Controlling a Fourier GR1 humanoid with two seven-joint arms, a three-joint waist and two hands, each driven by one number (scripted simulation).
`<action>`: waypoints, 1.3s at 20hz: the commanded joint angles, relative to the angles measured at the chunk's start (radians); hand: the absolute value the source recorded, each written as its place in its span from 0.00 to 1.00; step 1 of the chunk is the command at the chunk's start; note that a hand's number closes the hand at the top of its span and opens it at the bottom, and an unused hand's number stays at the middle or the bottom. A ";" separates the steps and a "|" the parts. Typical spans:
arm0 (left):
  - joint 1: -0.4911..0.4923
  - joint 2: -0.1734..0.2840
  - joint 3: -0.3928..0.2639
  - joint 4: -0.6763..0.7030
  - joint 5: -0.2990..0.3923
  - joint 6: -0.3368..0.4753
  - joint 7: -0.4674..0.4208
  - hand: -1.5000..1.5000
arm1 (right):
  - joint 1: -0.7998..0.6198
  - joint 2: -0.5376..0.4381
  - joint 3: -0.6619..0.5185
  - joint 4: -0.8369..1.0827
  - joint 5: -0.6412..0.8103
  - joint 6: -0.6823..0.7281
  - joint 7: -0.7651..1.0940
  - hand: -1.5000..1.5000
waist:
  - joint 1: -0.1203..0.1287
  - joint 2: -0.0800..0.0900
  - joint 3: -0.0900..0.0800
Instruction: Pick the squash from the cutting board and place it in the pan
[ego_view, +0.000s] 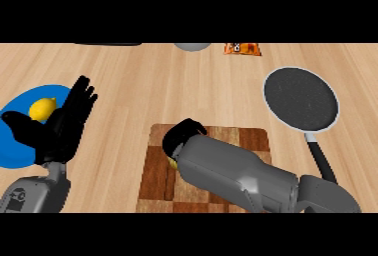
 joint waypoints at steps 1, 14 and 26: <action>-0.022 0.028 0.042 0.002 0.017 -0.025 0.031 0.50 | 0.005 0.006 0.005 0.005 0.025 0.003 -0.044 1.00 | 0.002 0.003 0.000; 0.007 -0.003 0.056 0.006 -0.012 -0.015 0.008 0.50 | 0.089 0.006 -0.112 -0.009 0.150 -0.303 -0.057 1.00 | -0.041 -0.006 0.001; 0.049 -0.004 0.069 0.008 -0.031 -0.001 -0.006 0.50 | 0.007 -0.209 -0.223 -0.247 0.428 -0.748 0.107 1.00 | -0.074 -0.023 0.000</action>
